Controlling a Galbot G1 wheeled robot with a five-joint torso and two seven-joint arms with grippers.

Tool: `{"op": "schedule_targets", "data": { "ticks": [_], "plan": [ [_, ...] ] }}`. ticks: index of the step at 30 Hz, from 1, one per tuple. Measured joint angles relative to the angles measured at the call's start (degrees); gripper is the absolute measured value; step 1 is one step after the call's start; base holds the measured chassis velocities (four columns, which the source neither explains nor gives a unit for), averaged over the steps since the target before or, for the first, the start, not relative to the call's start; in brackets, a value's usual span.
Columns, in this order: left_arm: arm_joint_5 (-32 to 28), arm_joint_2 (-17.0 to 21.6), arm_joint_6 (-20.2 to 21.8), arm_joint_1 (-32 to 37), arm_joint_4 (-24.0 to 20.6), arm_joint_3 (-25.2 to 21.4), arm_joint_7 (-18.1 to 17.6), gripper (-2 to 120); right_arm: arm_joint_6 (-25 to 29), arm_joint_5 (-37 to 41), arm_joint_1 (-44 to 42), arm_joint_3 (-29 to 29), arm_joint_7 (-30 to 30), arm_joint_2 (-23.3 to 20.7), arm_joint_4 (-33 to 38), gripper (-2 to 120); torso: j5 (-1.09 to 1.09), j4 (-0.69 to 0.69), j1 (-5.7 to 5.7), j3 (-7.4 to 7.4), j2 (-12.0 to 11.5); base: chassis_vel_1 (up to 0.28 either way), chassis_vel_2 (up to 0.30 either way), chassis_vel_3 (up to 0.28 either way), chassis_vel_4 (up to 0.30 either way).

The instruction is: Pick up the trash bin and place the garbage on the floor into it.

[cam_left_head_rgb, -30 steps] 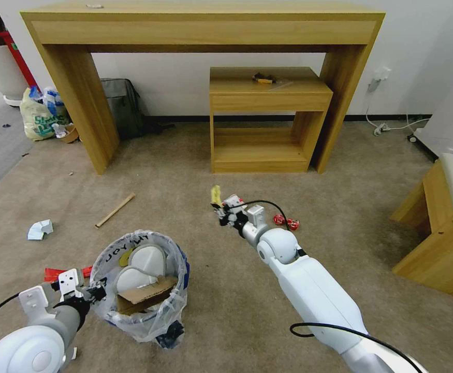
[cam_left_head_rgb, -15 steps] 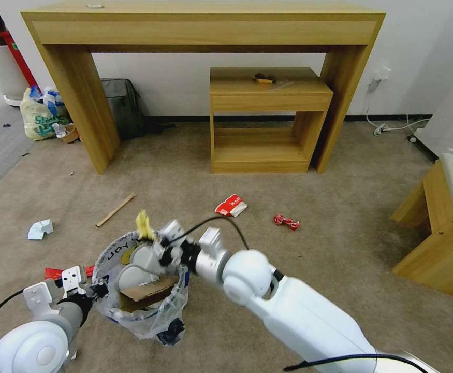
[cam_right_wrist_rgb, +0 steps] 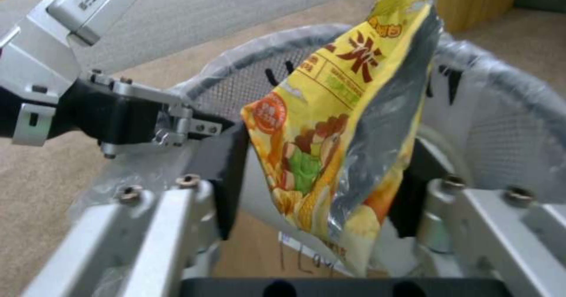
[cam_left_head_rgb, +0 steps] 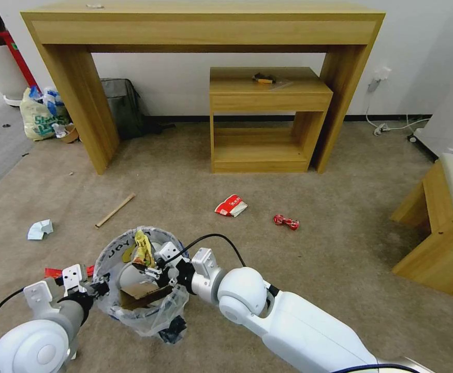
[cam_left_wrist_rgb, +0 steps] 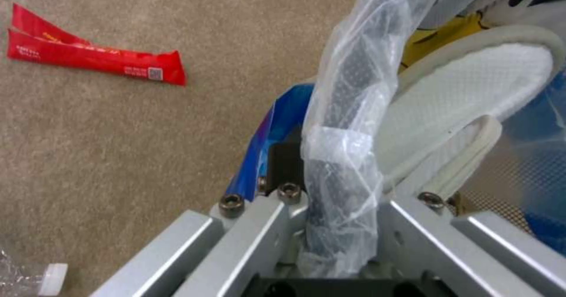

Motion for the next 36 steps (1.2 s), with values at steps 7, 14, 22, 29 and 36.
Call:
{"op": "schedule_targets", "data": {
  "ticks": [7, 14, 22, 29, 36],
  "plan": [
    [-0.1, -0.1, 0.0, -0.1, 0.0, -0.1, 0.0, 0, 0.4, -0.4, -0.6, -0.3, 0.1, -0.3, 0.3, 86, 0.00, 0.00, 0.00, 0.00, 0.0, 0.000, 0.000, 0.000, 0.000],
    [-0.3, -0.1, 0.0, -0.1, 0.0, -0.4, 0.0, 0, 1.4, -0.6, -1.6, 1.7, 1.4, 0.4, 0.9, 100, 0.00, 0.00, 0.00, 0.00, 0.0, 0.000, 0.000, 0.000, 0.000],
    [-0.4, -0.3, 0.0, 0.8, 0.2, -1.8, 0.5, 0, 3.6, -3.8, -5.8, 11.0, 5.2, 0.8, 1.5, 100, 0.01, 0.01, 0.00, 0.00, 0.0, 0.000, 0.000, 0.000, 0.000],
    [-0.4, -0.4, 0.0, 1.6, 0.0, -2.9, 1.0, 0, 4.9, -9.4, -12.7, 24.4, 7.4, -0.2, 1.6, 100, 0.01, -0.01, 0.01, 0.00, 0.0, 0.000, 0.000, 0.000, 0.000],
    [-0.4, -0.6, 0.0, 2.4, -0.4, -3.3, 1.6, 0, 6.5, -9.9, -18.5, 34.4, 4.6, -1.5, 4.0, 100, 0.01, 0.00, 0.01, 0.00, 0.0, 0.000, 0.000, 0.000, 0.000]
  ]
}}
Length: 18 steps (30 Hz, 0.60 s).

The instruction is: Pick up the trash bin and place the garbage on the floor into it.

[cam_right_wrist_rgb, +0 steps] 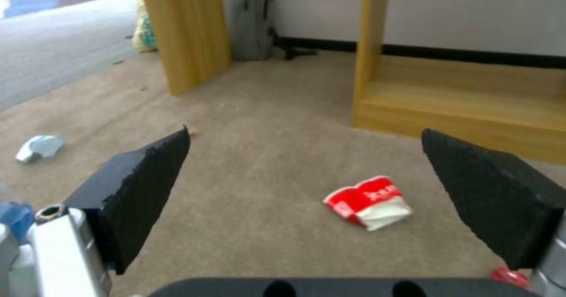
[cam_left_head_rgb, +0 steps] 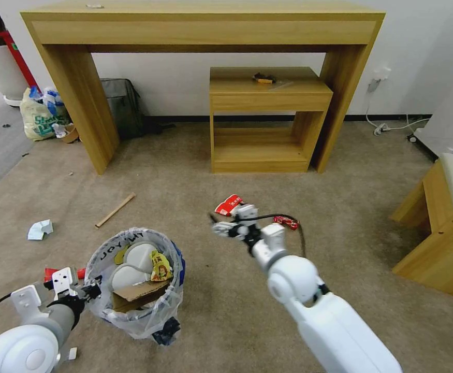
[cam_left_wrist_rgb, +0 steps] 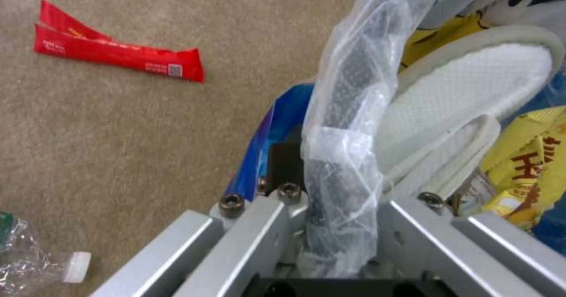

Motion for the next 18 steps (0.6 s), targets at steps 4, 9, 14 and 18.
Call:
{"op": "schedule_targets", "data": {
  "ticks": [4, 9, 14, 18],
  "plan": [
    [0.1, -0.1, 0.0, 0.0, 0.0, 0.1, 0.0, 0, 0.2, -0.6, -2.6, 2.3, -0.7, -0.3, 1.3, 100, 0.00, 0.00, 0.00, 0.00, 0.0, 0.000, 0.000, 0.000, 0.000],
    [0.1, -0.1, 0.0, 0.0, -0.2, 0.1, 0.0, 0, 0.6, -1.4, -4.3, 3.2, -0.8, 0.2, 1.7, 100, 0.00, 0.00, 0.00, 0.00, 0.0, 0.013, 0.016, -0.026, -0.017],
    [0.2, -0.1, 0.0, 0.3, -0.5, 0.1, -0.1, 0, 1.1, -2.6, -5.4, 3.2, -1.2, 0.7, 1.7, 100, -0.01, 0.01, 0.00, 0.00, 0.0, 0.088, 0.056, -0.090, -0.082],
    [0.3, 0.0, 0.0, 0.6, -0.8, 0.0, -0.1, 0, 1.3, -3.2, -6.0, 2.9, -1.3, 1.0, 1.7, 100, -0.01, 0.02, 0.00, -0.01, 0.0, 0.154, 0.139, -0.134, -0.138]
  ]
}}
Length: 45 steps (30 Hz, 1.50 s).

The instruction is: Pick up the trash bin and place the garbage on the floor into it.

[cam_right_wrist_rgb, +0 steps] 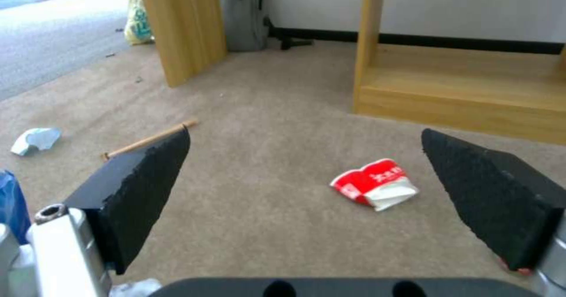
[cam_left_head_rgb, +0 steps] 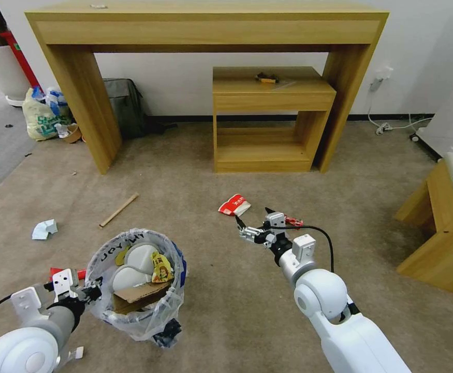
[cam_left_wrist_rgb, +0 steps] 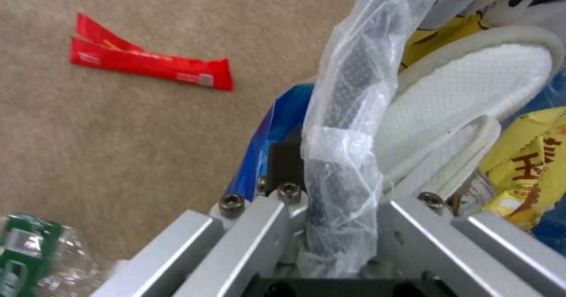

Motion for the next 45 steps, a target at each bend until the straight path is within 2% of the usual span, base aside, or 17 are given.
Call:
{"op": "schedule_targets", "data": {
  "ticks": [29, 33, 35, 36, 39, 40, 43, 44, 45],
  "plan": [
    [0.2, -0.4, 0.0, 0.7, -0.7, -0.1, -0.1, 0, 1.0, -3.1, -2.0, -2.9, -1.5, -0.9, -1.6, 100, 0.00, 0.00, 0.00, 0.00, 0.0, 0.126, 0.127, -0.125, -0.125],
    [0.2, -0.4, 0.0, 0.7, -0.7, -0.1, 0.0, 0, 1.1, -2.7, -0.1, -2.8, -4.7, -3.8, -4.4, 100, 0.00, -0.01, 0.00, 0.01, 0.0, 0.071, 0.069, -0.066, -0.068],
    [0.2, -0.5, 0.0, 0.7, -0.7, -0.1, 0.0, 0, 1.6, -1.6, 2.3, -3.1, -9.1, -7.1, -7.8, 100, 0.02, -0.02, 0.00, 0.00, 0.0, 0.000, 0.000, 0.000, 0.000],
    [0.2, -0.5, 0.0, 0.7, -0.7, -0.1, 0.0, 0, 1.6, -1.6, 2.3, -3.1, -9.1, -7.1, -7.8, 100, 0.02, -0.02, 0.00, 0.00, 0.0, 0.000, 0.000, 0.000, 0.000],
    [0.2, -0.7, 0.0, 0.7, -0.6, -0.5, 0.2, 0, 3.7, -1.3, 6.1, -5.0, -17.2, -11.0, -14.1, 100, 0.01, -0.02, 0.00, 0.01, 0.0, 0.000, 0.000, 0.000, 0.000],
    [0.2, -0.7, 0.0, 0.7, -0.6, -0.5, 0.2, 0, 3.7, -1.3, 6.1, -5.0, -17.2, -11.0, -14.1, 100, 0.01, -0.02, 0.00, 0.01, 0.0, 0.000, 0.000, 0.000, 0.000],
    [0.1, -0.9, 0.0, 0.7, -0.4, -0.8, 0.2, 0, 4.3, -2.6, 9.7, -7.2, -26.2, -13.1, -19.9, 100, 0.01, 0.00, 0.00, 0.01, 0.0, 0.000, 0.000, 0.000, 0.000],
    [0.1, -0.9, 0.0, 0.7, -0.4, -0.8, 0.2, 0, 4.3, -2.6, 9.7, -7.2, -26.2, -13.1, -19.9, 100, 0.01, 0.00, 0.00, 0.01, 0.0, 0.000, 0.000, 0.000, 0.000],
    [0.1, -1.2, 0.0, 0.7, -0.4, -0.8, 0.2, 0, 4.8, -3.6, 11.7, -8.7, -31.4, -13.7, -23.0, 100, 0.00, -0.01, 0.00, 0.01, 0.0, 0.000, 0.000, 0.000, 0.000]
  ]
}}
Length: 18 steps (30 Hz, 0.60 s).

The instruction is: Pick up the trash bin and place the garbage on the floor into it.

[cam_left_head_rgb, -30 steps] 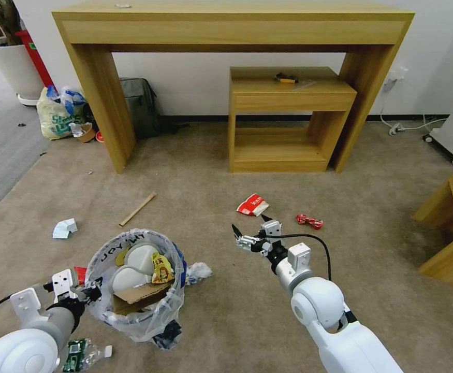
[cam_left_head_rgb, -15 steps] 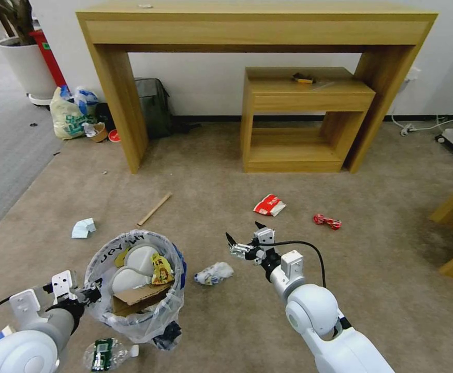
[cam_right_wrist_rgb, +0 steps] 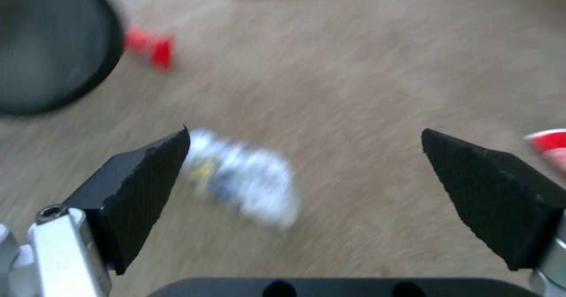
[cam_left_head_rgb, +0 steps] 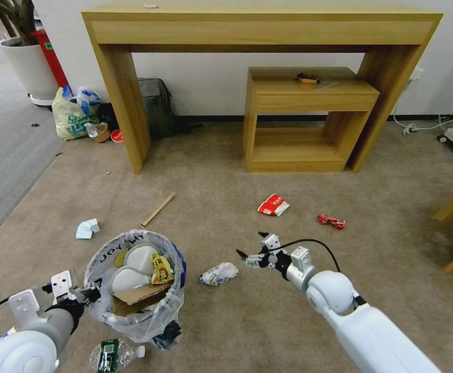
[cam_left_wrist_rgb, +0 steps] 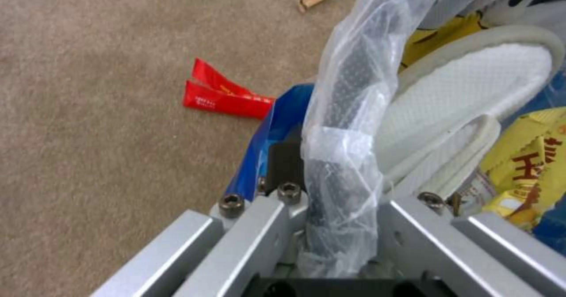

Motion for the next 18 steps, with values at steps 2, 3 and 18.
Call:
{"op": "schedule_targets", "data": {
  "ticks": [2, 3, 18],
  "plan": [
    [0.0, -0.2, 0.0, 0.0, -0.1, 0.0, 0.0, 0, 0.9, -1.9, 1.9, -1.0, -4.2, -0.1, -2.7, 100, 0.02, 0.00, 0.00, 0.00, 0.0, 0.000, 0.000, 0.000, 0.000],
    [0.0, -0.2, 0.0, 0.0, -0.1, 0.0, 0.0, 0, 0.9, -1.9, 1.9, -1.0, -4.2, -0.1, -2.7, 100, 0.02, 0.00, 0.00, 0.00, 0.0, 0.000, 0.000, 0.000, 0.000],
    [-0.2, -0.8, 0.0, 0.9, -1.3, 0.4, -1.5, 0, 9.4, -16.3, 19.1, -9.4, -17.9, 15.8, -31.7, 100, -0.02, 0.01, 0.00, 0.00, 0.0, 0.000, 0.000, 0.000, 0.000]
  ]
}}
